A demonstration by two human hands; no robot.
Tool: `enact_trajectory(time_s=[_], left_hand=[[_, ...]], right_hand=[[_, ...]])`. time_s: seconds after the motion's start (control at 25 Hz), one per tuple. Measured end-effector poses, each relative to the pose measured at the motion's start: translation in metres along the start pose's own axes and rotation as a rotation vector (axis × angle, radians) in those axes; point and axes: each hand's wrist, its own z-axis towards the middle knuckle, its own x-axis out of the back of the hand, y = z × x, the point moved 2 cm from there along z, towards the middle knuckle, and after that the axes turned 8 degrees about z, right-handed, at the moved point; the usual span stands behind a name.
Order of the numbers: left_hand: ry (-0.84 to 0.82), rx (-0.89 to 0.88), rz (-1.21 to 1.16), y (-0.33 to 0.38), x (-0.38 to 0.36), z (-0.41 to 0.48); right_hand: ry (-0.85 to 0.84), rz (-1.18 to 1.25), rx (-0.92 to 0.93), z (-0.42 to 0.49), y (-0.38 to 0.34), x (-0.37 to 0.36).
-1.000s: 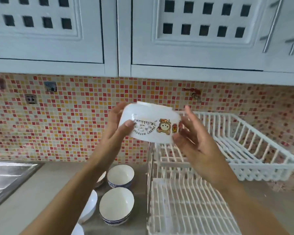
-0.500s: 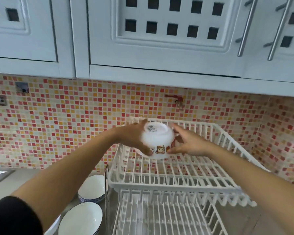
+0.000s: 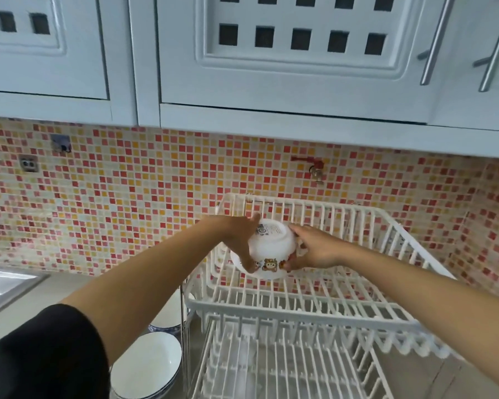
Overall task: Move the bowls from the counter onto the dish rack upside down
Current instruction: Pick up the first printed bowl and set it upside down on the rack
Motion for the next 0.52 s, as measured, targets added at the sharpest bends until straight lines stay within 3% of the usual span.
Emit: enact_trajectory(time_s=[0.12,0.28,0.4,0.52], left_hand=[[0.022,-0.037,-0.007,-0.005,0.002,-0.013],[0.229,-0.098,-0.109,-0.03,0.022,-0.056],[0.417,-0.019,-0.125,-0.073,0.021,-0.093],[0.474,0.136,-0.184,-0.13,-0.001,-0.126]], right_hand=[[-0.003,-0.084,-0.097,-0.01,-0.009,0.007],[0.171,-0.018,-0.011,-0.019,-0.057,0.019],[0.248,0.073,0.114,-0.015,-0.116,0.008],[0.235,0.153,0.199,0.003,-0.179,-0.023]])
